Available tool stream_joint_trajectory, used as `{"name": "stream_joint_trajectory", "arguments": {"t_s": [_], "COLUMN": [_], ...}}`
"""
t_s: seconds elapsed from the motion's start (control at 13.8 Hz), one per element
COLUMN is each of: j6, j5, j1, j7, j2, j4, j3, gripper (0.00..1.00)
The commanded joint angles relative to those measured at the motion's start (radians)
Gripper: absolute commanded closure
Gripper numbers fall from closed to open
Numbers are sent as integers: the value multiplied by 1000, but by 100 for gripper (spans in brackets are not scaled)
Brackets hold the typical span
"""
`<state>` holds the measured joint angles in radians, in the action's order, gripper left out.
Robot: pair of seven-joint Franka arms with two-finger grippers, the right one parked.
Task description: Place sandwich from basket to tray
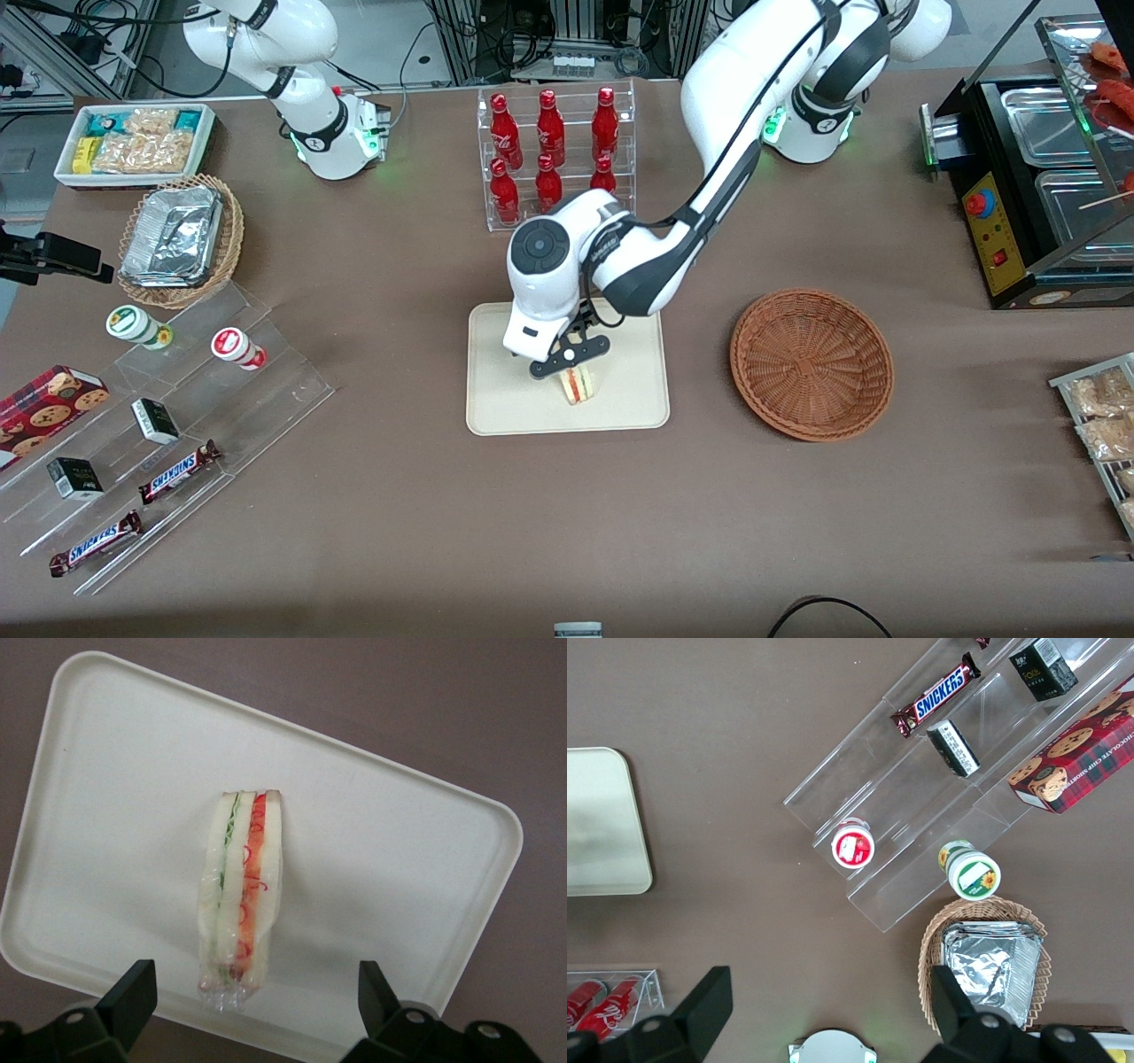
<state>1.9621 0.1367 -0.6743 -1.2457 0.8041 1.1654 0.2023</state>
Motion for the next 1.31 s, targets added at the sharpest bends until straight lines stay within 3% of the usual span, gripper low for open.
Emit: {"name": "stream_joint_trajectory", "arguments": {"t_s": [0.0,0.29,0.65,0.87,1.23], "j6": [-86,-141,-143,-187,-281], "j5": [23,11,4,-46,-48], "j1": [7,134,280,361,522], "j7": [79,179,428,581,863], "j2": [-81,-160,-311,-353,-434], "j4": [11,40,229,244,279], "j3": [-9,-11,-9,-9,-9], "gripper": [0,0,0,0,0]}}
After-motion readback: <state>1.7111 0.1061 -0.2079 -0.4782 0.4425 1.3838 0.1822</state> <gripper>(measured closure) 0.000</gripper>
